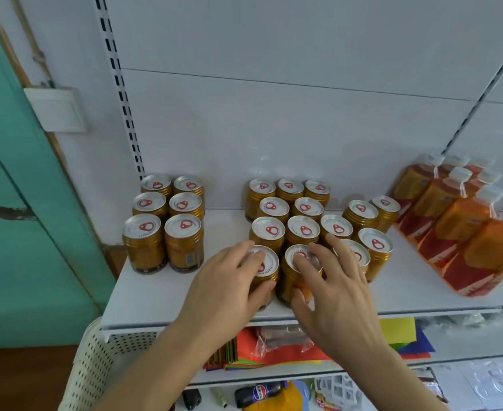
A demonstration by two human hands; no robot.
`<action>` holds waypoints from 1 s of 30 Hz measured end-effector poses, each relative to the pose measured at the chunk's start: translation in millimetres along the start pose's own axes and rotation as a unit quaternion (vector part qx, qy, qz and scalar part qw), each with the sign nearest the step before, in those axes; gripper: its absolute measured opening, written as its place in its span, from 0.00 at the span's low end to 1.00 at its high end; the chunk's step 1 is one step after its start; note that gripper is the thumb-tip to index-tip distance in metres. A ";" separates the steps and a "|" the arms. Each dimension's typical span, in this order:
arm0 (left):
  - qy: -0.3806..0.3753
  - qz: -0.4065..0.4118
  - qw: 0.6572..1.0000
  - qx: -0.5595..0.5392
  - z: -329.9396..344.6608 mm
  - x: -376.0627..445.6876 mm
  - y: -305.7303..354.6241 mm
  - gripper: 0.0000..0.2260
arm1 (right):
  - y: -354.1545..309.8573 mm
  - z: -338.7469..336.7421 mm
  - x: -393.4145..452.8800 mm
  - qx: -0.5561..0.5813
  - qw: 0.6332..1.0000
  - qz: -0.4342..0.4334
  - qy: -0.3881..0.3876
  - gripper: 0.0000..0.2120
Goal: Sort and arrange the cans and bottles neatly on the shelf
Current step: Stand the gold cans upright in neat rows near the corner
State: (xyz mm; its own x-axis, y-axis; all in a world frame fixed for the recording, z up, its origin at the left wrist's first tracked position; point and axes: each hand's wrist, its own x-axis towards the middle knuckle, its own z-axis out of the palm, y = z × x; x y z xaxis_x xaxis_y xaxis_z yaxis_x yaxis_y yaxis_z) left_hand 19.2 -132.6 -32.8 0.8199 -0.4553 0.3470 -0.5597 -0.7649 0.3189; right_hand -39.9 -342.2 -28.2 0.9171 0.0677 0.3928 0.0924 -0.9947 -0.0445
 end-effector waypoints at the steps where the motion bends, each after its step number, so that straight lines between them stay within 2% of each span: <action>1: 0.004 -0.003 1.000 0.001 -2.5 -4.4 -2.1 0.24 | -2.7 1.3 -0.6 0.017 1.000 -0.007 0.011 0.23; 6: 0.051 -0.033 0.998 -0.013 -20.1 -33.9 -22.6 0.22 | -36.9 10.3 1.0 0.082 0.995 -0.039 0.047 0.21; 12: 0.123 -0.133 0.982 -0.058 -39.0 -66.2 -57.8 0.26 | -94.6 25.8 10.9 0.122 0.991 -0.045 0.035 0.23; 19: 0.128 -0.118 0.984 -0.031 -56.9 -80.6 -105.5 0.23 | -147.1 38.0 26.3 0.116 0.990 -0.054 0.052 0.24; 30: 0.117 -0.082 0.989 -0.044 -62.7 -78.7 -133.3 0.24 | -171.1 46.1 30.7 0.071 0.995 -0.024 0.072 0.23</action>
State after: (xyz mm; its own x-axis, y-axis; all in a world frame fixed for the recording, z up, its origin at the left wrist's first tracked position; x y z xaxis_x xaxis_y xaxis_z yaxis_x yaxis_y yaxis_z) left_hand 21.7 33.7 -47.3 0.8559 -0.2030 0.4756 -0.4387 -0.7720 0.4601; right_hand -9.6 -166.4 -50.9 0.8469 0.0922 0.5237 0.1973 -0.9690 -0.1485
